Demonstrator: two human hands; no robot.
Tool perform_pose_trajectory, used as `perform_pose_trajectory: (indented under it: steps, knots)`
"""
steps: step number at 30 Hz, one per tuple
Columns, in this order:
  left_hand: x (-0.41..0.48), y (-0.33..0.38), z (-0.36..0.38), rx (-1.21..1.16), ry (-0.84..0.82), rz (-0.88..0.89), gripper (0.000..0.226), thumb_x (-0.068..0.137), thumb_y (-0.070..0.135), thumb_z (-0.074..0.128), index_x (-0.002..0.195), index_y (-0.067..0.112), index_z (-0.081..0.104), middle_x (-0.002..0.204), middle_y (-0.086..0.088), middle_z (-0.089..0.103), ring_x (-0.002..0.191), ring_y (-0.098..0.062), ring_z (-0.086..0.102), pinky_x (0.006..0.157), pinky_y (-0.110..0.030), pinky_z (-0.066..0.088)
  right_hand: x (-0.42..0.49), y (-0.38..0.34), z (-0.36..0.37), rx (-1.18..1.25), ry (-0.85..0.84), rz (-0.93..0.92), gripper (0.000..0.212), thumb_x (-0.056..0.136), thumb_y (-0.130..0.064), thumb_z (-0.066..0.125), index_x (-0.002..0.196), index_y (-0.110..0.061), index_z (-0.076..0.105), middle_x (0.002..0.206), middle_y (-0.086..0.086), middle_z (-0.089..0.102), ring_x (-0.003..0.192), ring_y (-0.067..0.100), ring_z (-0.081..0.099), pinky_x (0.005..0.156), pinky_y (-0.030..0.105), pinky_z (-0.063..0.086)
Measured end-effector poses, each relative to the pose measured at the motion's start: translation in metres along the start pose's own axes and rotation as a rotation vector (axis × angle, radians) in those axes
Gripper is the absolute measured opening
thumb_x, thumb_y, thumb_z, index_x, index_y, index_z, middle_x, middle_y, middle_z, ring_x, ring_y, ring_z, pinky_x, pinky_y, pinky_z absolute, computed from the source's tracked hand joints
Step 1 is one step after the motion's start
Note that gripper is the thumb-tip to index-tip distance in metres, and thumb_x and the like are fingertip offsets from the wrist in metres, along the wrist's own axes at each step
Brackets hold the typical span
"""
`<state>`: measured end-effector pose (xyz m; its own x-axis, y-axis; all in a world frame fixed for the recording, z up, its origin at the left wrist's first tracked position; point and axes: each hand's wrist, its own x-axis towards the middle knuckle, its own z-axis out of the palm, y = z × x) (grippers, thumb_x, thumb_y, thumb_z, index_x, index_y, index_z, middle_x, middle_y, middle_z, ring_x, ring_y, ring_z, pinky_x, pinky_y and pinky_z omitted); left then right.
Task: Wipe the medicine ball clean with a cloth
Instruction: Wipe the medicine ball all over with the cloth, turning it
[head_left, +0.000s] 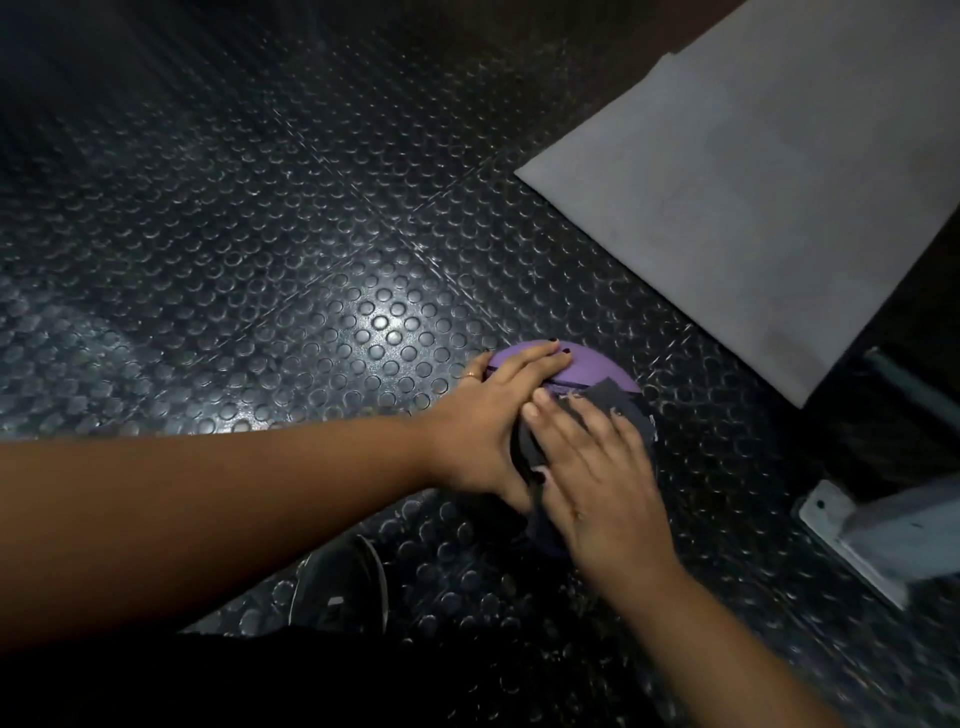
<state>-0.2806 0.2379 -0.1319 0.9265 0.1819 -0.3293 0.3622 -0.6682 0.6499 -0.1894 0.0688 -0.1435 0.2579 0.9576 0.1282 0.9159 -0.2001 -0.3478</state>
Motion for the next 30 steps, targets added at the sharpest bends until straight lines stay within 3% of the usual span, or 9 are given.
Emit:
perform_pose_trajectory:
  steps: [5, 7, 9, 11, 15, 22, 24, 26, 30]
  knots:
    - [0.003, 0.016, 0.007, 0.047, -0.045, -0.091, 0.145, 0.047, 0.059, 0.092, 0.154, 0.045, -0.005, 0.157, 0.034, -0.011, 0.149, -0.044, -0.008, 0.12, -0.063, 0.006, 0.021, 0.042, -0.014, 0.483, 0.169, 0.649, 0.044, 0.101, -0.03, 0.032, 0.14, -0.019, 0.046, 0.143, 0.002, 0.047, 0.13, 0.017, 0.044, 0.106, 0.028, 0.032]
    - [-0.001, 0.019, 0.008, 0.046, -0.073, -0.1, 0.145, 0.048, 0.056, 0.093, 0.153, 0.047, -0.006, 0.156, 0.036, -0.013, 0.148, -0.045, -0.017, 0.117, -0.069, 0.01, 0.054, 0.069, -0.016, 0.504, -0.038, 0.81, 0.037, 0.101, -0.028, 0.036, 0.124, -0.012, 0.06, 0.126, 0.011, 0.06, 0.108, 0.024, 0.055, 0.09, 0.03, 0.04]
    - [-0.003, 0.02, 0.012, 0.083, -0.11, -0.08, 0.145, 0.047, 0.056, 0.094, 0.152, 0.048, -0.006, 0.156, 0.036, -0.013, 0.147, -0.044, -0.02, 0.113, -0.075, 0.015, 0.086, 0.081, -0.018, 0.456, -0.305, 0.787, 0.034, 0.1, -0.028, 0.039, 0.105, -0.007, 0.066, 0.112, 0.016, 0.064, 0.085, 0.022, 0.055, 0.074, 0.03, 0.039]
    - [-0.005, 0.019, 0.013, 0.177, -0.171, -0.015, 0.143, 0.046, 0.057, 0.093, 0.149, 0.05, -0.005, 0.156, 0.034, -0.011, 0.148, -0.043, -0.019, 0.112, -0.076, 0.014, 0.101, 0.081, -0.016, 0.504, -0.376, 0.676, 0.026, 0.095, -0.029, 0.049, 0.096, -0.014, 0.071, 0.105, 0.011, 0.068, 0.084, 0.021, 0.059, 0.078, 0.03, 0.045]
    - [-0.01, 0.029, -0.009, 0.22, -0.282, 0.044, 0.129, 0.05, 0.065, 0.088, 0.149, 0.047, 0.007, 0.155, 0.029, -0.002, 0.151, -0.033, 0.004, 0.117, -0.062, 0.025, 0.073, 0.061, -0.015, 0.544, -0.243, 0.624, 0.026, 0.094, -0.027, 0.052, 0.112, -0.018, 0.069, 0.116, 0.008, 0.067, 0.106, 0.027, 0.06, 0.096, 0.039, 0.045]
    - [-0.02, 0.078, -0.029, 0.065, -0.583, -0.469, 0.122, 0.078, 0.05, 0.079, 0.158, 0.023, -0.009, 0.166, -0.005, 0.008, 0.151, -0.035, 0.015, 0.118, -0.053, 0.03, -0.001, 0.024, -0.017, 0.497, -0.011, 0.675, 0.04, 0.1, -0.036, 0.042, 0.133, -0.016, 0.054, 0.135, 0.006, 0.055, 0.122, 0.025, 0.051, 0.104, 0.037, 0.04]
    - [-0.025, 0.088, -0.008, -0.084, -0.379, -0.574, 0.093, 0.094, 0.06, 0.051, 0.159, 0.027, -0.008, 0.167, -0.005, -0.004, 0.153, -0.036, 0.007, 0.12, -0.056, 0.02, -0.016, 0.015, -0.017, 0.518, 0.097, 0.712, 0.041, 0.1, -0.034, 0.042, 0.135, -0.014, 0.052, 0.138, 0.006, 0.053, 0.125, 0.023, 0.049, 0.107, 0.033, 0.037]
    - [-0.031, 0.085, 0.034, -0.244, 0.027, -0.547, 0.059, 0.105, 0.054, 0.027, 0.159, 0.035, 0.01, 0.168, -0.002, 0.004, 0.153, -0.029, 0.009, 0.123, -0.054, 0.007, -0.037, 0.012, -0.012, 0.565, 0.165, 0.828, 0.043, 0.1, -0.035, 0.04, 0.137, -0.014, 0.05, 0.139, 0.006, 0.051, 0.127, 0.022, 0.047, 0.109, 0.033, 0.034]
    - [-0.047, 0.09, 0.102, -0.24, 0.509, -0.504, 0.044, 0.101, 0.053, 0.024, 0.143, 0.057, 0.035, 0.159, 0.026, 0.026, 0.151, -0.019, 0.015, 0.118, -0.061, 0.015, -0.078, 0.022, 0.0, 0.947, 0.215, 1.255, 0.042, 0.102, -0.035, 0.035, 0.132, -0.011, 0.052, 0.136, 0.013, 0.052, 0.122, 0.029, 0.049, 0.105, 0.035, 0.036]
